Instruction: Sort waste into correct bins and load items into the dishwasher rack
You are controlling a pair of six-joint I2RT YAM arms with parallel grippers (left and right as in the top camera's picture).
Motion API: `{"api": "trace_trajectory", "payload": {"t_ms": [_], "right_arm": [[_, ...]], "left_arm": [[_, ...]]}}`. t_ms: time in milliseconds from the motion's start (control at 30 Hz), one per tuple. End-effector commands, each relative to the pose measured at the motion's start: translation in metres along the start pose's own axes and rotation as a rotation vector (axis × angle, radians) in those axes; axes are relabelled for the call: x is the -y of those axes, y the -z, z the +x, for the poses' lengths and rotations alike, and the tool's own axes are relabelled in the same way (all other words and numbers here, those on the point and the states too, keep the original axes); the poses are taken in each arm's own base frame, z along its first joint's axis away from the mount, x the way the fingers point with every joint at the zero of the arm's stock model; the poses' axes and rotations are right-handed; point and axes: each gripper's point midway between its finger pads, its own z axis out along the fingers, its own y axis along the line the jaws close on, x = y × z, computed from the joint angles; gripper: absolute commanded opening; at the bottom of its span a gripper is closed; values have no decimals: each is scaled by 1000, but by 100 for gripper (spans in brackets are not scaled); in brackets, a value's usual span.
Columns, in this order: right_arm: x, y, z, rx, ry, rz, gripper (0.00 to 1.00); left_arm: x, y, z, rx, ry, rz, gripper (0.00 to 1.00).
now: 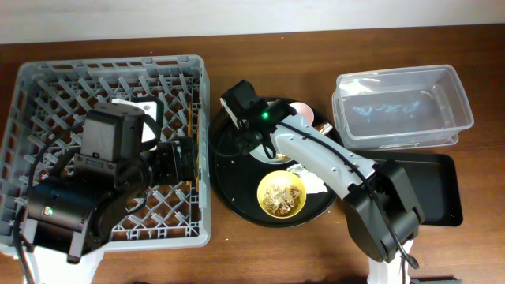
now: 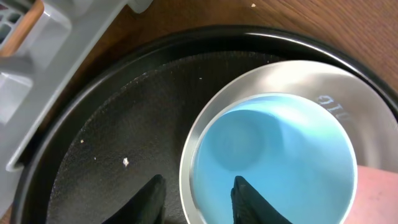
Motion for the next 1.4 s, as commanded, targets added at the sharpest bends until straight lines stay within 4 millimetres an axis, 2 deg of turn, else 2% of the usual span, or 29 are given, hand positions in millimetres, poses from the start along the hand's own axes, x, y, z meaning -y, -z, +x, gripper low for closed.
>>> {"api": "trace_trajectory", "payload": {"t_ms": [0,133,267,433,500,533,600,667,700,767,867,933,1000,1100,1133,1167,1200,1233,1300,1367], "right_arm": [[0,-5,11,-43,13,16,27],[-2,-5,16,-62,15,10,28],[-2,-6,17,-66,16,10,24],[-2,-15,25,-70,20,10,24],[-2,-13,21,-59,19,10,4],[-2,-8,17,-50,18,10,4],[0,22,-4,0,15,9,4],[3,71,-31,75,8,6,4],[0,104,-43,116,7,-21,4],[-4,150,-51,160,6,-72,4],[-8,231,-50,259,-14,-213,4],[-1,272,-42,325,-48,-317,4],[9,306,-26,368,-67,-451,4],[25,333,-5,410,-54,-637,4],[28,340,1,433,-34,-707,4],[29,349,7,466,-8,-778,4],[29,358,11,506,19,-833,4],[27,373,17,578,74,-896,4],[22,387,20,636,96,-965,4],[16,397,18,669,101,-1020,4]], "left_arm": [[1,1,0,4,1,7,99],[1,1,0,4,1,7,99],[1,1,0,4,1,7,99],[1,1,0,3,1,7,99],[1,1,0,3,1,7,99],[1,1,0,4,1,7,99],[1,1,0,4,1,7,99],[1,1,0,4,1,7,99],[1,1,0,3,1,7,99],[1,1,0,3,1,7,99],[1,1,0,4,1,7,99],[1,1,0,4,1,7,99],[1,1,0,3,1,11,99],[7,2,-7,28,-8,40,99],[28,3,-16,61,-99,151,99],[62,12,-19,85,-214,344,99],[96,26,-20,111,-299,549,99],[131,51,-20,135,-368,799,99],[164,85,-17,142,-442,1114,99],[174,98,-16,128,-475,1255,99]]}}
